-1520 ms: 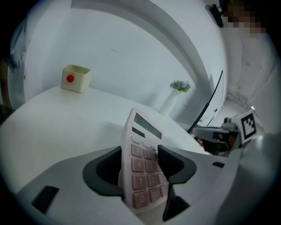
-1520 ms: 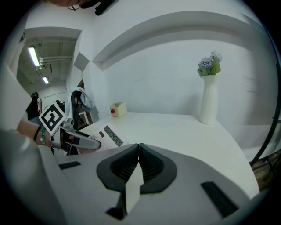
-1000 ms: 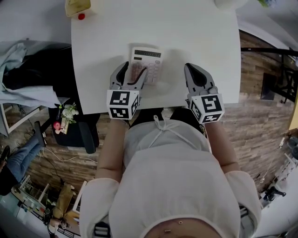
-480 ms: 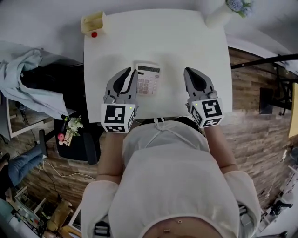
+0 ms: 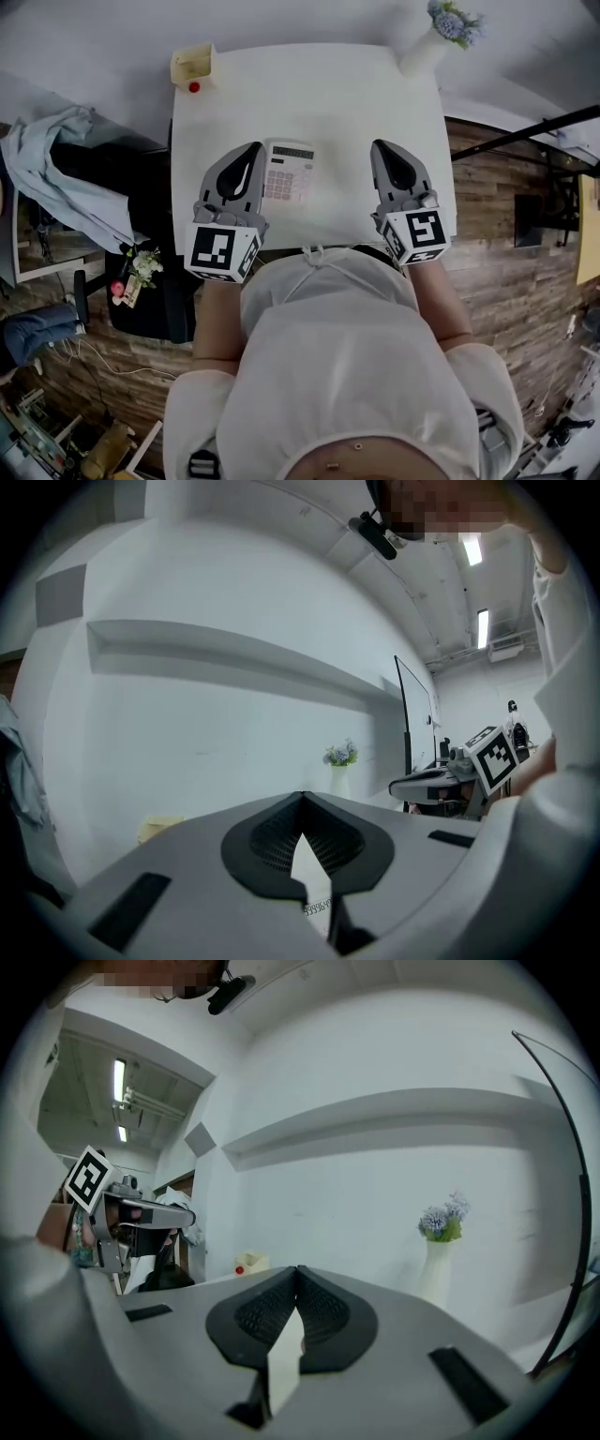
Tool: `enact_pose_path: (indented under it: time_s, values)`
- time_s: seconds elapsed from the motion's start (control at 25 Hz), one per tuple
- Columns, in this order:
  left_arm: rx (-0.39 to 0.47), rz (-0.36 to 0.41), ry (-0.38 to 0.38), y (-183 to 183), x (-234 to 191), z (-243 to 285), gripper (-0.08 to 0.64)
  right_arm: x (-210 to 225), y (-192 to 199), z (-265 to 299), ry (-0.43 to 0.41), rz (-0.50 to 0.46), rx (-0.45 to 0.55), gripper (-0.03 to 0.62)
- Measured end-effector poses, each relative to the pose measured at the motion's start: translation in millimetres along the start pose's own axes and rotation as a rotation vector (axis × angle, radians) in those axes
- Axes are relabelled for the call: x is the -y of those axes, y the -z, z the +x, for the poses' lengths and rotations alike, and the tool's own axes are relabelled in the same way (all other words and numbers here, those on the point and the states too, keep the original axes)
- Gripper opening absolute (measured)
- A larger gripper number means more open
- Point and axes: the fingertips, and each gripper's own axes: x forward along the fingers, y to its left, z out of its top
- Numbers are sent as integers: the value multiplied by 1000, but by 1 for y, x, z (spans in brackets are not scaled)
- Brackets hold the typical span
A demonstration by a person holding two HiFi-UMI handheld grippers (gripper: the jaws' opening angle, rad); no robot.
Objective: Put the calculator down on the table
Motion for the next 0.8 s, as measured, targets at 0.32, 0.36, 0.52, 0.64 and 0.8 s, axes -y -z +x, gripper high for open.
enact_pose_path:
  time_s: [0.32,0.36,0.52,0.64,0.8]
  values:
    - [32,8,-9,-11,12,-15,18,-10,-18,-17,-24,-30,69,5]
    - [30,7,-7,-11,13,-16,18,-12,-17,-17,-31,-33,63,5]
    - [24,4,-28,-8,12,-18,18,-16,-12,-18,-46,-40,37,3]
    - [13,-8,-20,-3,13,-18,18,-17,-9,-19,-47,-41,24,3]
    - [-9,-19,0,1,13,-18,18,-18,-11,-17,-42,-38,32,3]
